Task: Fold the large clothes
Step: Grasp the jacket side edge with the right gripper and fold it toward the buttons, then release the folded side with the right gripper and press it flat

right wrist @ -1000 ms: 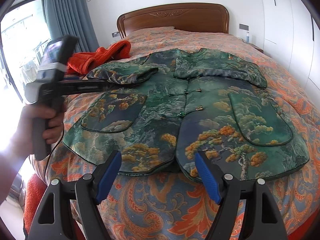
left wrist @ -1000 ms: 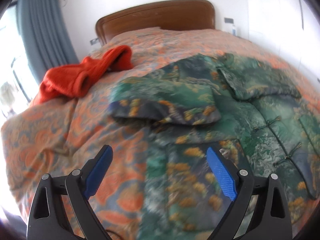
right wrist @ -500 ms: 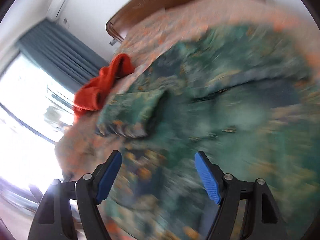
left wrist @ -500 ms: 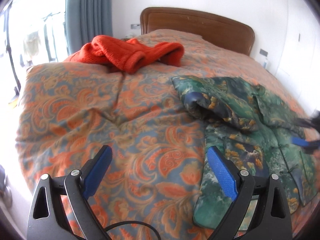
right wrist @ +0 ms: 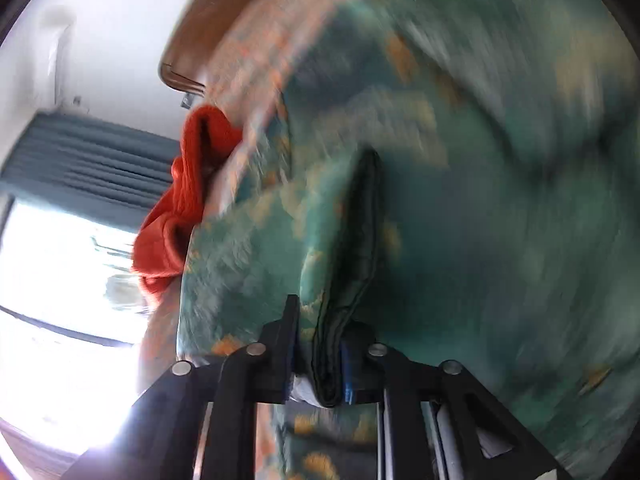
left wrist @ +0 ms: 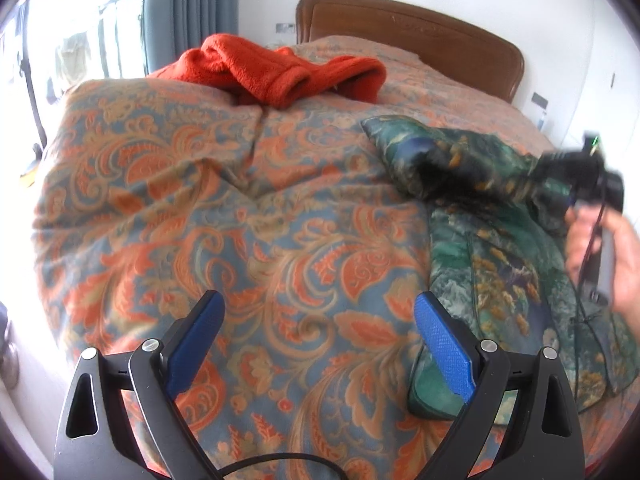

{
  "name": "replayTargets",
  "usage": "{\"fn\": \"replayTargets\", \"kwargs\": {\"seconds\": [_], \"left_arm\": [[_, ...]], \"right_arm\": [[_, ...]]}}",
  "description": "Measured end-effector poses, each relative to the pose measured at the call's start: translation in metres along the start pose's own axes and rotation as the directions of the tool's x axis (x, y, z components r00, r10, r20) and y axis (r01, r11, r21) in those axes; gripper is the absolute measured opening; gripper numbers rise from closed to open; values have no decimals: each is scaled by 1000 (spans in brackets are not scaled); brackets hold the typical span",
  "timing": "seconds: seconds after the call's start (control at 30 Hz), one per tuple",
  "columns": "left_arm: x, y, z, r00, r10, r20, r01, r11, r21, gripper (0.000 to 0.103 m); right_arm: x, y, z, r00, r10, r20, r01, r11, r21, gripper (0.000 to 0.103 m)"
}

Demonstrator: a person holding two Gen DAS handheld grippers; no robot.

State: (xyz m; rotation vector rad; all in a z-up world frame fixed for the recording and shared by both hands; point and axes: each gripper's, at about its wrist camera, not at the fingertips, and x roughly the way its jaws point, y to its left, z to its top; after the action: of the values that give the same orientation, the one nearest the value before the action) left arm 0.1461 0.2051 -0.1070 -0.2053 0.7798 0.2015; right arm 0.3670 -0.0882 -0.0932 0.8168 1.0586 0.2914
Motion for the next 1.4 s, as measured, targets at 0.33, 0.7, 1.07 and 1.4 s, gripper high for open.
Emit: {"fn": "replayTargets", "kwargs": {"seconds": [0.33, 0.7, 1.07, 1.4], "left_arm": [[-13, -46, 6, 993, -107, 40, 105, 992, 69, 97], [8, -106, 1, 991, -122, -49, 131, 959, 252, 97], [95, -177, 125, 962, -261, -80, 273, 933, 233, 98], [253, -231, 110, 970, -29, -241, 118, 923, 367, 84]], "right_arm": [[-101, 33, 95, 940, -122, 318, 242, 897, -370, 16], [-61, -92, 111, 918, -353, 180, 386, 900, -205, 49], [-115, -36, 84, 892, -248, 379, 419, 769, -483, 57], [-24, -59, 88, 908, -386, 162, 409, 731, -547, 47]]}}
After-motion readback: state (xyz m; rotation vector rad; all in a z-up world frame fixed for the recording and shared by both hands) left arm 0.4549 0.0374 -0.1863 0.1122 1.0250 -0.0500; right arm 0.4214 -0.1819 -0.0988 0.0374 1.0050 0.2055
